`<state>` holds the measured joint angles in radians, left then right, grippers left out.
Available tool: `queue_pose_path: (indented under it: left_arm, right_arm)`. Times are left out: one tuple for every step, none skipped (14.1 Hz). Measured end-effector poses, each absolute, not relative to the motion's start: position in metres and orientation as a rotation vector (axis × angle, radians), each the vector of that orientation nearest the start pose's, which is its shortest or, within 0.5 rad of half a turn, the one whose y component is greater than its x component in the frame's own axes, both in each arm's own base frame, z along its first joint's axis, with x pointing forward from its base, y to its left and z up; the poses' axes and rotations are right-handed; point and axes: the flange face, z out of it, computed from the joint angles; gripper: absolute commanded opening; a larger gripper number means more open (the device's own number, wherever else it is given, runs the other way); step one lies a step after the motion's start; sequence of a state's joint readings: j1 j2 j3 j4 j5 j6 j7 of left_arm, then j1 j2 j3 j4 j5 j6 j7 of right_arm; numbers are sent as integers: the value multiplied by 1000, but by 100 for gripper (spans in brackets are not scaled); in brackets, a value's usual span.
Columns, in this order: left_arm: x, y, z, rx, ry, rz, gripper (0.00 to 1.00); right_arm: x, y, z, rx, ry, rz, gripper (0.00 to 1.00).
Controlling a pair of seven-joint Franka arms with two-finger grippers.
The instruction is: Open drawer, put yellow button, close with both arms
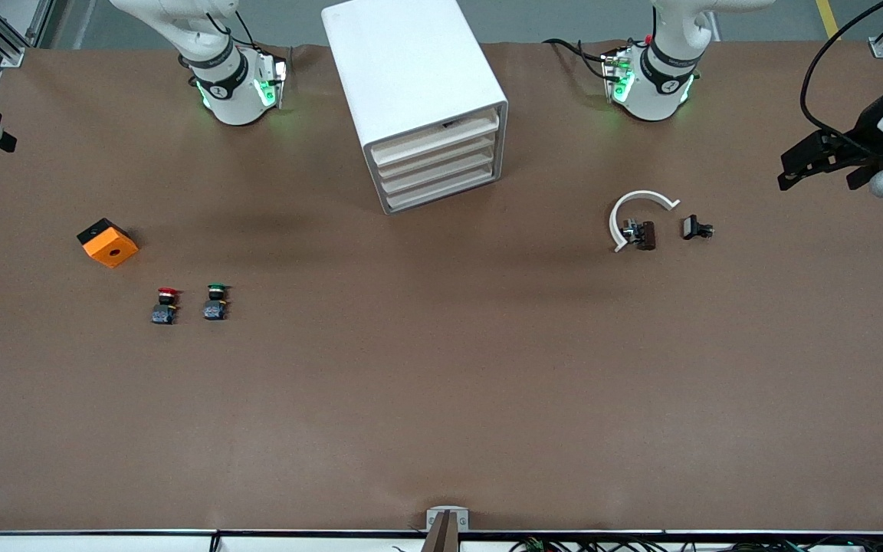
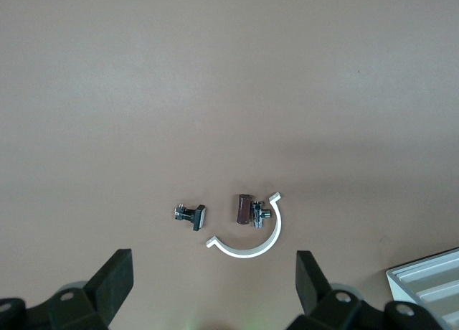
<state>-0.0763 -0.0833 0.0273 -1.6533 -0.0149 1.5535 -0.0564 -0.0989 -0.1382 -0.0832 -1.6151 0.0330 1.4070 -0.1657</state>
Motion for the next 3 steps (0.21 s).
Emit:
queue_pose_path:
  left_arm:
    - [525, -27, 629, -3158, -11, 27, 100]
    - [525, -27, 629, -3158, -11, 27, 100]
    - [525, -27, 629, -3158, -11, 27, 100]
  right_arm:
    - [485, -89, 662, -3086, 16, 96, 100]
    - [485, -88, 662, -3088, 15, 96, 100]
    - [485, -89, 662, -3092, 15, 97, 100]
